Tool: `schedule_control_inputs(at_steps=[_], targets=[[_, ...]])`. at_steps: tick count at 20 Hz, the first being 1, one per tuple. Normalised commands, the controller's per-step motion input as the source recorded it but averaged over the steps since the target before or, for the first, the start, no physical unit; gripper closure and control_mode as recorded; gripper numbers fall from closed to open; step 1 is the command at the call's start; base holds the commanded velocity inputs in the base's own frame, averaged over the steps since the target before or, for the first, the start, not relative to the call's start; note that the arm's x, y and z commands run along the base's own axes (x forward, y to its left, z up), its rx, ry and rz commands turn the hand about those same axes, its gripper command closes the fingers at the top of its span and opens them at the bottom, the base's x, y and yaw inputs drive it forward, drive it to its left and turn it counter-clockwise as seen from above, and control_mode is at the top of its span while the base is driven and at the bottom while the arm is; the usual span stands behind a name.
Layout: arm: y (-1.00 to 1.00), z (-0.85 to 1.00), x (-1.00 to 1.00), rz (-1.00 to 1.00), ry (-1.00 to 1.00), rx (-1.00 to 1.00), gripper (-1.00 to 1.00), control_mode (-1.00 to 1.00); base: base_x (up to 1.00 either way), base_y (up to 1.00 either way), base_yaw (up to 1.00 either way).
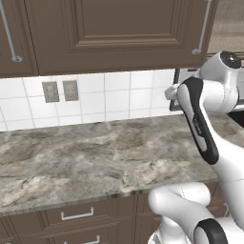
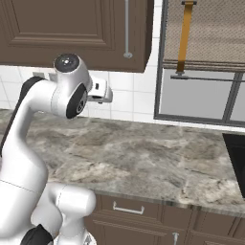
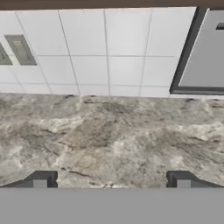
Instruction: Open the cabinet, pick the kettle from the cabinet, and place it in the sink.
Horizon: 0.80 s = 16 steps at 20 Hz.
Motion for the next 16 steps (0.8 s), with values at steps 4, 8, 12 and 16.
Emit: schedule_control_inputs(at_steps=[4,8,12,16], targets=[[-0.26,0.35,-0.04,0.00,-0.21,0.00,-1.00,-1.00,0.00,0.00,0.00],[-0.26,0.33,-0.03,0.00,-0.27,0.00,-1.00,-1.00,0.00,0.00,0.00],[-0.20,0.31,0.00,0.00,-0.20,-0.01,-1.00,-1.00,0.00,0.00,0.00],[-0.18,0.38,-0.01,0.00,0.02,-0.01,-1.00,-1.00,0.00,0.00,0.00]])
